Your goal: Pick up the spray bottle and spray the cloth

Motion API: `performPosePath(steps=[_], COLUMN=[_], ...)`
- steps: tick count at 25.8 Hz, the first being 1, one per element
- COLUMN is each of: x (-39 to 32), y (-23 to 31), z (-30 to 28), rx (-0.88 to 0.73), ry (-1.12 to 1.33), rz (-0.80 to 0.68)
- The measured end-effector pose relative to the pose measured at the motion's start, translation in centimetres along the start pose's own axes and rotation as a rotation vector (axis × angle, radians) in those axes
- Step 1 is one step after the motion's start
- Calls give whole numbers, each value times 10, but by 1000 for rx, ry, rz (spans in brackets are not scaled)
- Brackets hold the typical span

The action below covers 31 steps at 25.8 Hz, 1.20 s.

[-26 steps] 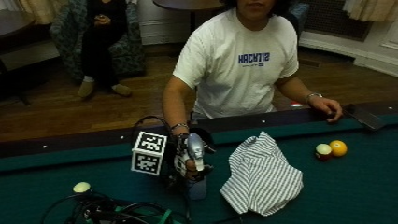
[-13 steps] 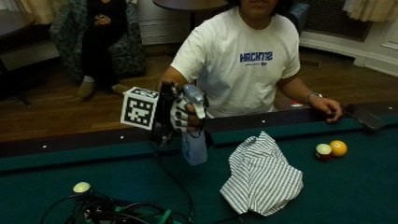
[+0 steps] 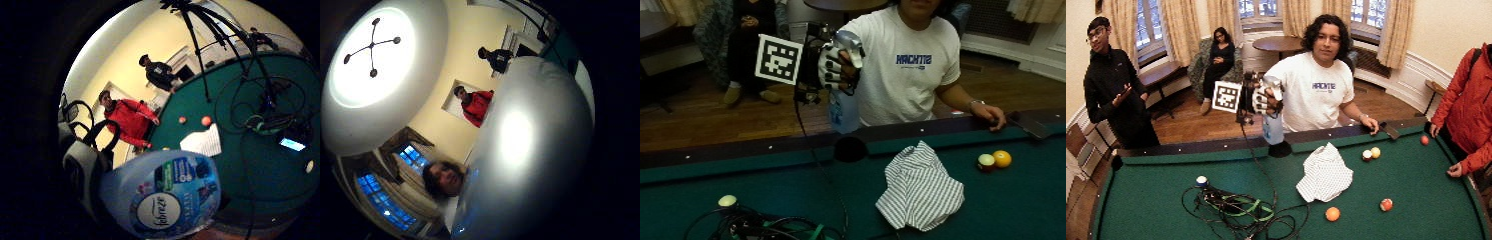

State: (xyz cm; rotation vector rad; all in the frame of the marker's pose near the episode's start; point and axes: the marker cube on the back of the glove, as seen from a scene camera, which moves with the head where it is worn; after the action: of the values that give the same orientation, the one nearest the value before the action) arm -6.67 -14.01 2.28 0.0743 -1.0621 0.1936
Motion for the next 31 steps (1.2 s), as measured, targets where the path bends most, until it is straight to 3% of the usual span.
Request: performPosePath(steps=[7,17,31], x=[6,95,191], y=[-22,10,52], z=[62,177,234], rx=[-255,-779,-1014], ry=[243,526,845], rz=[197,781,1040])
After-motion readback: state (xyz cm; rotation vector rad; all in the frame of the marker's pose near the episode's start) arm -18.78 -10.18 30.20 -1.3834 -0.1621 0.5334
